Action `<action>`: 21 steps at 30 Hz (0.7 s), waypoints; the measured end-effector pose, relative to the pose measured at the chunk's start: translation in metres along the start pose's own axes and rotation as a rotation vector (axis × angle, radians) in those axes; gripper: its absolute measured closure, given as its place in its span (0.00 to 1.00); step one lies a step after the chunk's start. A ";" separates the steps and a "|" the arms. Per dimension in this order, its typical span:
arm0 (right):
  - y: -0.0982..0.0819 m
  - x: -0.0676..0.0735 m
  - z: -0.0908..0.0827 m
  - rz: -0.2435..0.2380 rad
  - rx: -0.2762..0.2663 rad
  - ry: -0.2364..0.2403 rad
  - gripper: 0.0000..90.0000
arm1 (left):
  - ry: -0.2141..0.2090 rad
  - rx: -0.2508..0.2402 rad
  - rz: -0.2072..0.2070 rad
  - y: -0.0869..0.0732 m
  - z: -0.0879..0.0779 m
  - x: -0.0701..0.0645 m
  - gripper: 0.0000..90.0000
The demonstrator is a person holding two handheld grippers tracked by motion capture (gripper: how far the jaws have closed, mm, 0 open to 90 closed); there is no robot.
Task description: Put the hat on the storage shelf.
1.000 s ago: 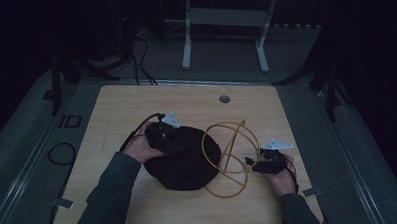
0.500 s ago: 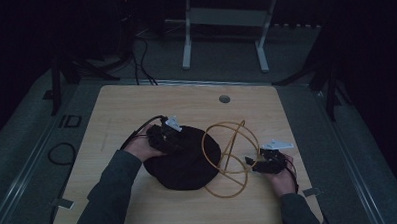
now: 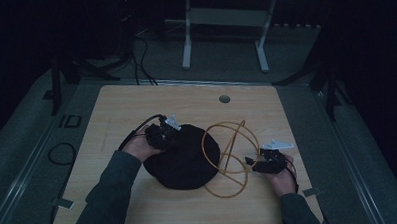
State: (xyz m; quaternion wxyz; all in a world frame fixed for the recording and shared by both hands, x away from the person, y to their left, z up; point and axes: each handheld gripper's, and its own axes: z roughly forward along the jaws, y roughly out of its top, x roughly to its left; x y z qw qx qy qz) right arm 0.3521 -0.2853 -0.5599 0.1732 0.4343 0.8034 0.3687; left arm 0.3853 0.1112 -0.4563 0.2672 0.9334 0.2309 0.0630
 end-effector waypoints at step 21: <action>0.000 0.000 0.000 0.000 0.000 0.000 0.32 | -0.030 -0.111 -0.074 0.001 -0.036 0.009 0.96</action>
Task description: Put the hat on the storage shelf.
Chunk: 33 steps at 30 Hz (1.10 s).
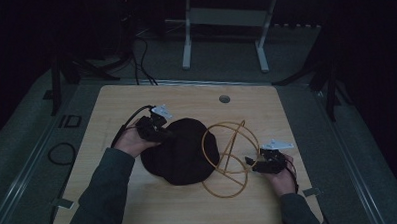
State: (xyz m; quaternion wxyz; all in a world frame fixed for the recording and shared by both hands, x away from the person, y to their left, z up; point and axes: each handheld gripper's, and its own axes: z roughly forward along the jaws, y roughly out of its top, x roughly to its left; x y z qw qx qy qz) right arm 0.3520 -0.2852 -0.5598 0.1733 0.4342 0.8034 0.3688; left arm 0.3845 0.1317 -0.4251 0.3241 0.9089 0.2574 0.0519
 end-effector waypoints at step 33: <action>0.000 0.000 0.000 0.005 -0.002 0.002 0.32 | 0.022 -0.160 -0.021 0.010 -0.050 0.010 0.96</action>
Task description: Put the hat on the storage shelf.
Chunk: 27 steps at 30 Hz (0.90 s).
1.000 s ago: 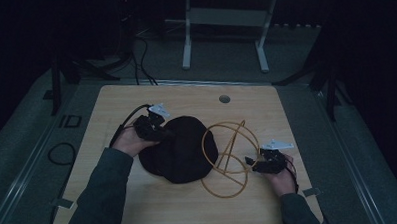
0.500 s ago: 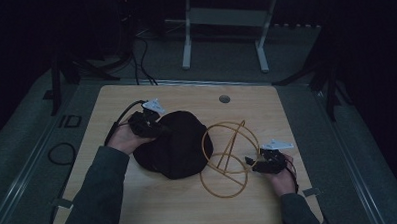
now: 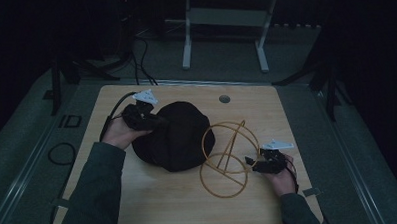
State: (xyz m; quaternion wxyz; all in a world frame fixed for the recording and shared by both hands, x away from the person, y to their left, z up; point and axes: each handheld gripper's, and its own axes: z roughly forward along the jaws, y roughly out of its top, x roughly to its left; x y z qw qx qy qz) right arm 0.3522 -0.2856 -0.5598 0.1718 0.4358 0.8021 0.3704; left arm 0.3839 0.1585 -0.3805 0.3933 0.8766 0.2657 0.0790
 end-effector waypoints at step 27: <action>0.001 0.000 0.000 0.002 0.002 -0.001 0.32 | 0.018 -0.085 -0.028 0.012 -0.030 0.004 0.96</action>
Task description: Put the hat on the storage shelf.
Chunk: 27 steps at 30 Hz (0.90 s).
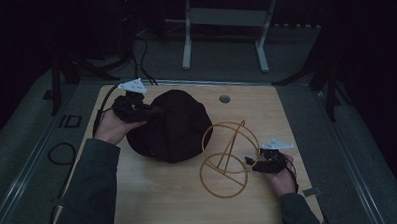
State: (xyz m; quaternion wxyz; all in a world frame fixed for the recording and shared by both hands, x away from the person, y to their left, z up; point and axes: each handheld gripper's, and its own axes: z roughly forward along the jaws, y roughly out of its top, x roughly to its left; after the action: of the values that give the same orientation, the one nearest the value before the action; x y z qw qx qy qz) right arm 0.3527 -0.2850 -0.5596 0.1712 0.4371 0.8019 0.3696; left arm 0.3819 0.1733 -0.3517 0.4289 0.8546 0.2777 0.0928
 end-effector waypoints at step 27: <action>0.001 0.000 0.002 -0.001 -0.001 0.005 0.32 | 0.029 0.014 0.053 0.036 -0.023 -0.007 0.96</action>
State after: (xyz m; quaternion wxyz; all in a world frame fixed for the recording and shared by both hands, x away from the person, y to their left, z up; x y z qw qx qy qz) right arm 0.3548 -0.2841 -0.5597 0.1695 0.4356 0.8024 0.3710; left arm 0.3814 0.1675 -0.3087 0.4162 0.8632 0.2618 0.1143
